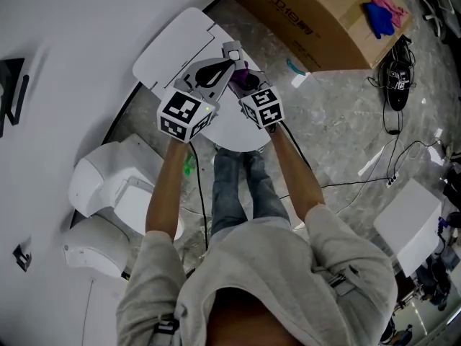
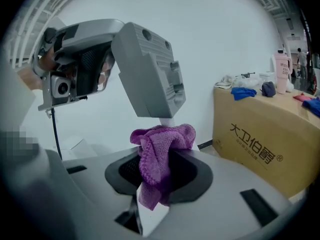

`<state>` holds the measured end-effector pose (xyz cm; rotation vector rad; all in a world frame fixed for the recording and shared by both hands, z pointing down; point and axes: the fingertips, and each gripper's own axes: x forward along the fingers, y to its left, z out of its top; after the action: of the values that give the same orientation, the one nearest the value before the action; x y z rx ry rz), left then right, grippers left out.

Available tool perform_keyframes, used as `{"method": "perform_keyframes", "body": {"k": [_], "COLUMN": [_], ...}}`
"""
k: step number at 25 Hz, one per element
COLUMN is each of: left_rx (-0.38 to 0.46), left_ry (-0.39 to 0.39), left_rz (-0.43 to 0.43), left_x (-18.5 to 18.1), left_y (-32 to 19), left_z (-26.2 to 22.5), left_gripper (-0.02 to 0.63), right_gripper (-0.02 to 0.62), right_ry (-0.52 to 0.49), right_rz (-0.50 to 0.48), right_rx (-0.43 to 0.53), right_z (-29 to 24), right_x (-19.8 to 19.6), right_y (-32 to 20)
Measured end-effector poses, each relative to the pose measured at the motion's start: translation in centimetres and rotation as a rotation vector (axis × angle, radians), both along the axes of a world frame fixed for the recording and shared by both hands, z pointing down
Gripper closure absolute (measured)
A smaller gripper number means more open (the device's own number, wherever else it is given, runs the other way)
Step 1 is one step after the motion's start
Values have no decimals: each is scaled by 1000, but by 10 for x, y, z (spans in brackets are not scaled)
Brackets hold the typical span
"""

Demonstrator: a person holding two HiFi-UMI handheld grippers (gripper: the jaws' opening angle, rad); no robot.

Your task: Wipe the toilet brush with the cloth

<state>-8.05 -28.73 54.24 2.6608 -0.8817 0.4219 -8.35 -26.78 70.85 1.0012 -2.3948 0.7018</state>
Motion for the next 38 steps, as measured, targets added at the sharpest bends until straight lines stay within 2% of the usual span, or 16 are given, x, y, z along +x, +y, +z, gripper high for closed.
{"method": "perform_keyframes", "body": {"k": [13, 18, 24, 30, 38], "left_rx": [-7, -8, -14, -9, -11], "left_ry": [25, 17, 27, 6, -16], "left_rz": [12, 15, 4, -3, -9], "left_x": [8, 9, 8, 5, 7], "left_y": [1, -1, -3, -4, -5], "left_z": [-2, -1, 0, 1, 1], "left_gripper": [586, 586, 584, 586, 586], "right_gripper": [468, 468, 468, 468, 469], "right_ry": [52, 36, 45, 14, -86], "right_rz": [38, 28, 15, 97, 196], "right_rx": [-184, -227, -203, -149, -9], "right_z": [86, 100, 86, 58, -13], "right_x": [6, 3, 10, 46, 65], "right_y": [-5, -7, 6, 13, -32]}}
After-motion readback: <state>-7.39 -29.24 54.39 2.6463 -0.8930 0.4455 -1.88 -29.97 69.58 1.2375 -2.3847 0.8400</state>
